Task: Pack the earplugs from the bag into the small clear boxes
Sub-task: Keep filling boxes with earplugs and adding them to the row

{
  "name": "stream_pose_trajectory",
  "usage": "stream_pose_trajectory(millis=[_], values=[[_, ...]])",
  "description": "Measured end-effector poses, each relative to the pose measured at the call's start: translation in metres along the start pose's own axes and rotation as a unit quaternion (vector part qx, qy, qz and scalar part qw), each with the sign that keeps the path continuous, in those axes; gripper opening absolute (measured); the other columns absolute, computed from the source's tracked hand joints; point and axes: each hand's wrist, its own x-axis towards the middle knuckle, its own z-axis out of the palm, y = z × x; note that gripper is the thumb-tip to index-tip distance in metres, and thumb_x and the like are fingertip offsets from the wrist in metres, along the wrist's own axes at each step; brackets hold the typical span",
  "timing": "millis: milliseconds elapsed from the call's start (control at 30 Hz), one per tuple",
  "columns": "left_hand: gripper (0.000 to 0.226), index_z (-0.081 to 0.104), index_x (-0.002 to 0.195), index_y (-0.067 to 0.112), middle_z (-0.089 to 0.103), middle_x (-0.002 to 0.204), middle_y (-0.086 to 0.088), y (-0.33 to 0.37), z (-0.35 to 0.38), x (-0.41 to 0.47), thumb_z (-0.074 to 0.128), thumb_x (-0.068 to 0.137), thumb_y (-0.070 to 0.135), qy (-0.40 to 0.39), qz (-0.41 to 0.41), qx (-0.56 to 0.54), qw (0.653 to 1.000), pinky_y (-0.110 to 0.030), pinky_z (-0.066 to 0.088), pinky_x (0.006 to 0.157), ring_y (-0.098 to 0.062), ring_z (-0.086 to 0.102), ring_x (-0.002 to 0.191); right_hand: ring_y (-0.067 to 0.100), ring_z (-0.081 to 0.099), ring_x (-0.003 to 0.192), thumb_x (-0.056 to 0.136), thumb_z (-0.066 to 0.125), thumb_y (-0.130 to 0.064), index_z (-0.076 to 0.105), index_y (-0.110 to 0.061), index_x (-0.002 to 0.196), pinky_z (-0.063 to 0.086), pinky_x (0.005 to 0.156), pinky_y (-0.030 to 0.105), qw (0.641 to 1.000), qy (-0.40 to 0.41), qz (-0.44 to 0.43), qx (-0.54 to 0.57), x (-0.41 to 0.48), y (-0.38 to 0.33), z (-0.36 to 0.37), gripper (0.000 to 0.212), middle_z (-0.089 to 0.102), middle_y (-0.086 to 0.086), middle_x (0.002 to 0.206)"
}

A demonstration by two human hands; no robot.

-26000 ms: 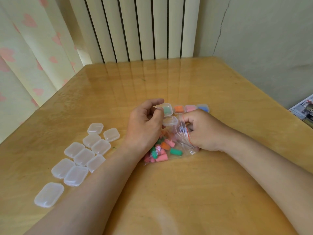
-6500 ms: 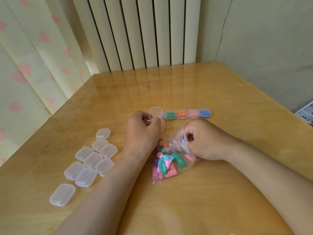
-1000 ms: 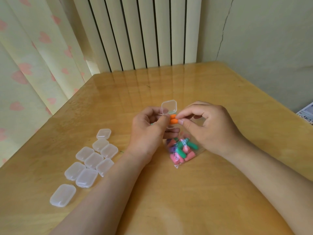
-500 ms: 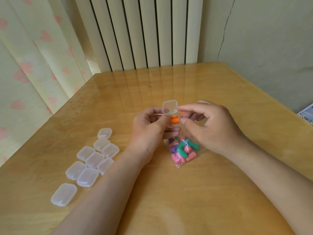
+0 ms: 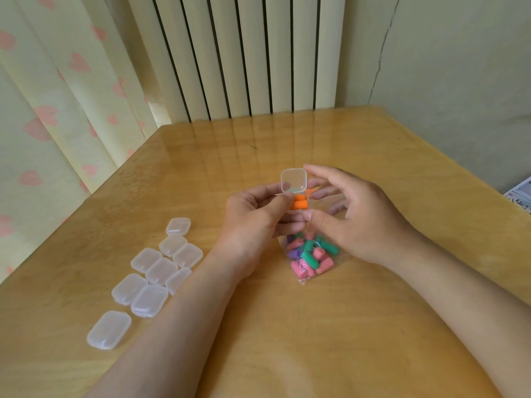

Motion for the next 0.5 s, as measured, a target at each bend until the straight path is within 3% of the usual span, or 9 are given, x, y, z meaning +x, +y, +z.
stream_pose_trajectory(millis=[233, 367, 500], values=[[0.022, 0.069, 0.116, 0.008, 0.075, 0.091, -0.015, 0.0028, -0.0005, -0.0046, 0.062, 0.096, 0.017, -0.043, 0.012, 0.020, 0.999, -0.031, 0.059, 0.061, -0.030, 0.072, 0.073, 0.004, 0.064, 0.101, 0.089, 0.072, -0.018, 0.060, -0.030, 0.116, 0.058, 0.077, 0.037, 0.999, 0.029, -0.013, 0.037, 0.0001, -0.0027, -0.0023, 0.032, 0.065, -0.015, 0.110], [0.032, 0.062, 0.125, 0.010, 0.073, 0.096, -0.022, 0.0037, -0.0001, -0.0072, 0.066, 0.093, 0.009, -0.052, 0.038, 0.043, 0.997, -0.037, 0.061, 0.063, -0.034, 0.073, 0.075, 0.010, 0.066, 0.096, 0.087, 0.067, -0.024, 0.062, -0.025, 0.104, 0.058, 0.075, 0.044, 0.997, 0.044, -0.022, 0.052, 0.0013, -0.0024, -0.0023, 0.017, 0.067, -0.011, 0.102], [0.025, 0.064, 0.118, 0.006, 0.071, 0.096, -0.026, 0.0026, -0.0002, -0.0075, 0.064, 0.093, 0.009, -0.055, 0.062, 0.057, 0.995, -0.036, 0.060, 0.059, -0.030, 0.071, 0.071, 0.005, 0.065, 0.092, 0.092, 0.069, -0.015, 0.065, -0.026, 0.111, 0.057, 0.074, 0.031, 0.997, 0.055, -0.034, 0.030, 0.0019, 0.0001, -0.0023, 0.022, 0.067, -0.013, 0.101]])
